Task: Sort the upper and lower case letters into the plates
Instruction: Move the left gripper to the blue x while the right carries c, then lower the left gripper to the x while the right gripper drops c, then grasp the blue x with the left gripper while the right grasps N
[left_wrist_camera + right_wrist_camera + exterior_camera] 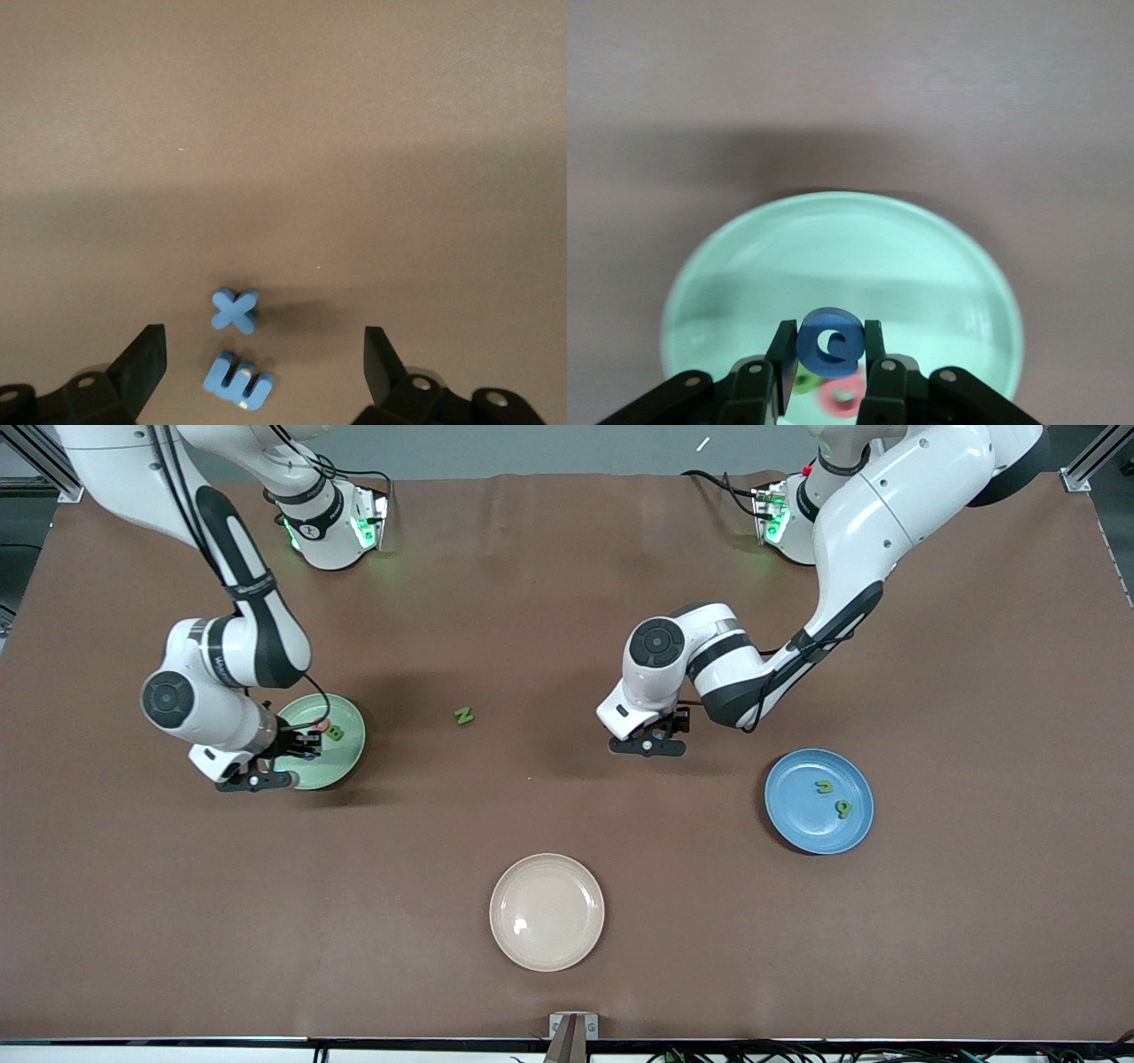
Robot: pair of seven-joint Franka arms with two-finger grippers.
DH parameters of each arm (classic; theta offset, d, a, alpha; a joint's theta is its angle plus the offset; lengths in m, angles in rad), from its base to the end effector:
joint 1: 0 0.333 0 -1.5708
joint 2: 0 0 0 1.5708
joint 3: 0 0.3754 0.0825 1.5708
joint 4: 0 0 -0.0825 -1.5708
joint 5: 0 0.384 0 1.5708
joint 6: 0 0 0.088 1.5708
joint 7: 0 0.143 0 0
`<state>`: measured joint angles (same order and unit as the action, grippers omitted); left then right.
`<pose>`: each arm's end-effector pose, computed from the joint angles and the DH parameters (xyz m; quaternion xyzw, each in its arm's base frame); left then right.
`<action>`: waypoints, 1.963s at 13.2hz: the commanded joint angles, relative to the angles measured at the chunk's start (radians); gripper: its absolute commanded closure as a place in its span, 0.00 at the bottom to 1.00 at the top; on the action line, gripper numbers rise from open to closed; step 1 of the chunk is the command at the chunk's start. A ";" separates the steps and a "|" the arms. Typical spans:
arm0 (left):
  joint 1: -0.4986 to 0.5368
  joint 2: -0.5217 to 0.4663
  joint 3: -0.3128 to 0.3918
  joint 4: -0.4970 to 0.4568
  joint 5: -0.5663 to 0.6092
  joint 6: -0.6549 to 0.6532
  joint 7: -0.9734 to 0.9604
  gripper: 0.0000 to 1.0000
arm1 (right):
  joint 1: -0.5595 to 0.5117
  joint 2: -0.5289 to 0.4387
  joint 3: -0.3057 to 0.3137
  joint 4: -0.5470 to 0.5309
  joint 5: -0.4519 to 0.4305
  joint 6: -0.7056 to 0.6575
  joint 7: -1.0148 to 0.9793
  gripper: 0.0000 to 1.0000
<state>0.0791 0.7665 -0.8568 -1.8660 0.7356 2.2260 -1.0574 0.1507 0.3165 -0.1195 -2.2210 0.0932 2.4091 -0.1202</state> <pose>0.5196 -0.3958 0.2178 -0.9987 0.0449 0.0167 0.0166 0.5502 0.0199 0.2430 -0.9972 -0.0408 0.0619 0.0130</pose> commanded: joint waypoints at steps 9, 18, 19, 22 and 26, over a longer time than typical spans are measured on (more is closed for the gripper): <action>0.013 0.042 0.041 -0.015 -0.001 0.046 0.028 0.16 | -0.062 0.032 0.021 -0.055 -0.013 0.077 -0.047 0.09; 0.011 0.057 0.042 -0.015 0.001 0.046 0.019 0.54 | 0.107 -0.014 0.030 -0.045 -0.003 0.019 0.247 0.00; 0.011 0.057 0.042 -0.015 0.001 0.046 0.017 0.58 | 0.156 -0.014 0.030 -0.045 0.002 0.022 0.322 0.00; 0.011 0.057 0.042 -0.015 0.001 0.046 0.016 0.69 | 0.298 -0.013 0.029 -0.045 0.006 0.048 0.607 0.00; 0.011 0.053 0.042 -0.013 -0.002 0.043 -0.024 0.79 | 0.375 -0.010 0.030 -0.045 0.008 0.053 0.951 0.00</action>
<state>0.0889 0.8158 -0.8178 -1.8795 0.7356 2.2677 -1.0608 0.5046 0.3295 -0.0796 -2.2469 0.0975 2.4562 0.6946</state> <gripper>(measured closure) 0.718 0.000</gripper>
